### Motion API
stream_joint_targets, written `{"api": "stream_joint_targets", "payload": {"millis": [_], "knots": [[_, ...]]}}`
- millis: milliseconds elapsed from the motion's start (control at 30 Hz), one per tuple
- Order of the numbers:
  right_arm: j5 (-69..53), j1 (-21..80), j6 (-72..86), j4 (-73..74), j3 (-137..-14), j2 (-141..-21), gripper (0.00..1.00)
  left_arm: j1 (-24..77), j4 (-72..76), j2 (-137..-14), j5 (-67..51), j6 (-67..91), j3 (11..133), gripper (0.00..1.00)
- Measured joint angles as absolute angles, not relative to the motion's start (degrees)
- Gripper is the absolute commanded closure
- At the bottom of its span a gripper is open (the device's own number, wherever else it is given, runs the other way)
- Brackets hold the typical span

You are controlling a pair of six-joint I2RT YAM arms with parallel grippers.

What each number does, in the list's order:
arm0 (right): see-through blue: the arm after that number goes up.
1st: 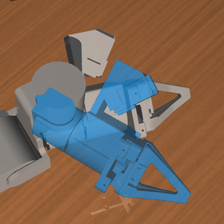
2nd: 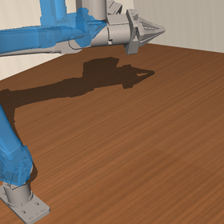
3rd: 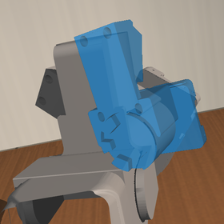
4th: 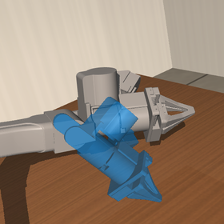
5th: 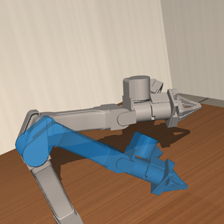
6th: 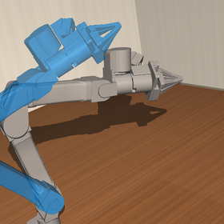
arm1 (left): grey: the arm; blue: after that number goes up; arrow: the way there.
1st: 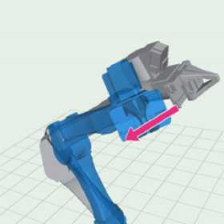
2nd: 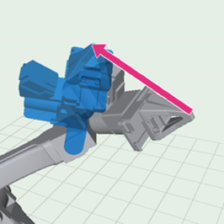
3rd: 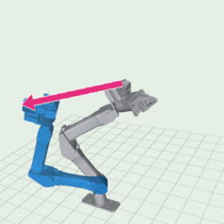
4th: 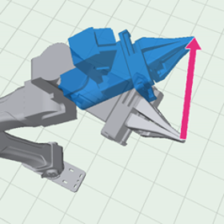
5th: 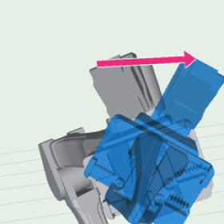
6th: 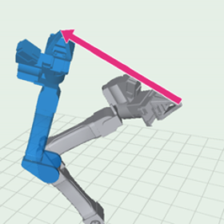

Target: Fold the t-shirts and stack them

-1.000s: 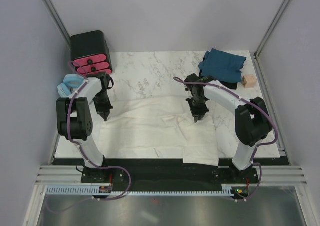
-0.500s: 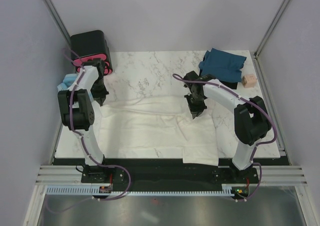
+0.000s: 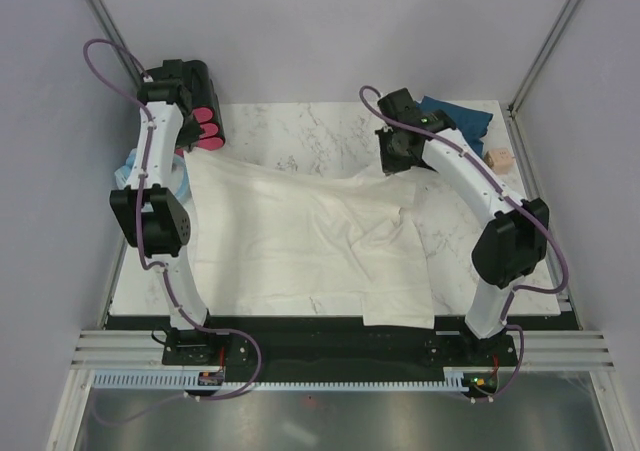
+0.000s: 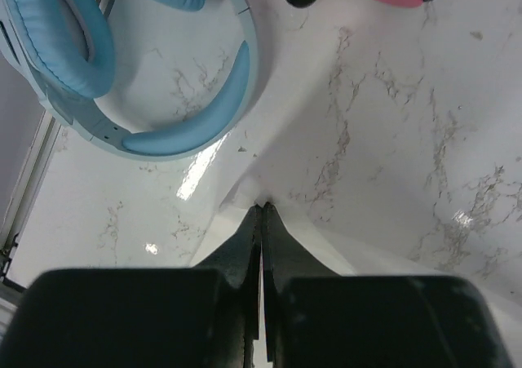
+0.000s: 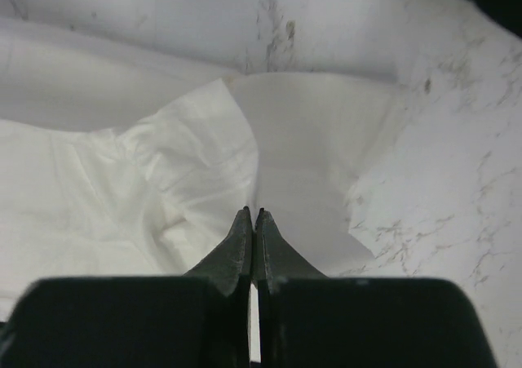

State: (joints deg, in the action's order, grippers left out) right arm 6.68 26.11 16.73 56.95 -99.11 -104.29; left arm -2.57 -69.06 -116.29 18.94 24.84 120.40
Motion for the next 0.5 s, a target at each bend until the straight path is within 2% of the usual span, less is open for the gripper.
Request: {"api": "stream_joint_targets", "payload": {"millis": [233, 500], "knots": [[10.4, 23.9, 15.8, 54.2, -107.4, -104.6, 1.0, -2.7, -68.4, -118.2, 19.1, 24.4, 122.7, 0.98], [7.6, 24.2, 14.3, 54.2, -104.4, -105.1, 1.0, -2.7, -66.7, -118.1, 17.5, 22.8, 113.5, 0.98]]}}
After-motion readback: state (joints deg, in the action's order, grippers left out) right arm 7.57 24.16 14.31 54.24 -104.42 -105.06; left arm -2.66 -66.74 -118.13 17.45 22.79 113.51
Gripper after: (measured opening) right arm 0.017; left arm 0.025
